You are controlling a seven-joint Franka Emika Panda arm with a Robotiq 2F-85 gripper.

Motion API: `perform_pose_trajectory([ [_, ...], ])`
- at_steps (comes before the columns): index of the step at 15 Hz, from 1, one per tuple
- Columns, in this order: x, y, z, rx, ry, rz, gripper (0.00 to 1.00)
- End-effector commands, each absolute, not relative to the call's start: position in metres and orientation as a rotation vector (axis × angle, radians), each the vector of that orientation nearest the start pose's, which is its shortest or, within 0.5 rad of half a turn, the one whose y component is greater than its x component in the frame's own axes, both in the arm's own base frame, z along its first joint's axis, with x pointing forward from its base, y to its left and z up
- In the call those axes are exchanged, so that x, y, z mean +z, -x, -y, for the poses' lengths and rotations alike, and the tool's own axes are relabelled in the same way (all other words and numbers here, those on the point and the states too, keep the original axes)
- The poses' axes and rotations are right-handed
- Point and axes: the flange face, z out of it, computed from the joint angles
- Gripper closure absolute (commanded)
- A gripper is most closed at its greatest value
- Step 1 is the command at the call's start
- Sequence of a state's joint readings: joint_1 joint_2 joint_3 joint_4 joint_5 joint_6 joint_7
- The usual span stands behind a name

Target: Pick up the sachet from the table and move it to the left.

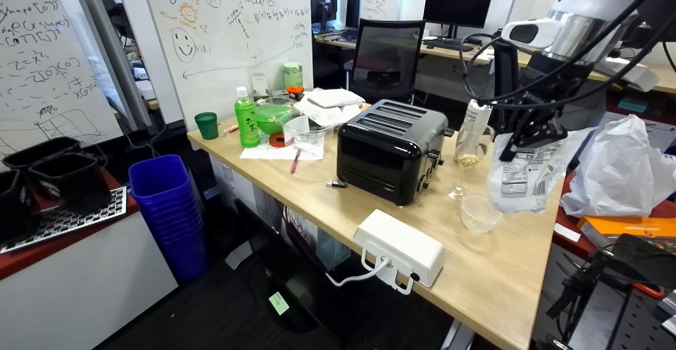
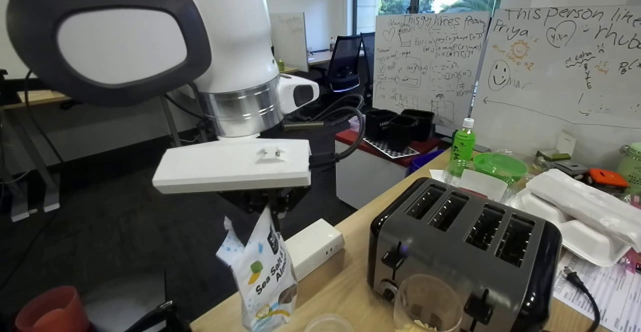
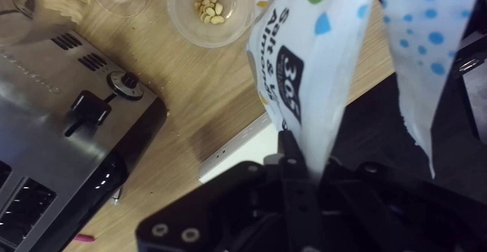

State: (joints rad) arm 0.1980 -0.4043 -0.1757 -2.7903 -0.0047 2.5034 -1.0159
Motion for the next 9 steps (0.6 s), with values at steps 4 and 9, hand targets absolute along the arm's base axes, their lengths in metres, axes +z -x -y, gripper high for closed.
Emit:
perform_pose_trajectory([
  [4, 0.287, -0.373, -0.036, -0.105, 2.574, 1.594, 1.0],
  [9, 0.255, -0.369, -0.037, -0.13, 2.487, 1.496, 1.0],
])
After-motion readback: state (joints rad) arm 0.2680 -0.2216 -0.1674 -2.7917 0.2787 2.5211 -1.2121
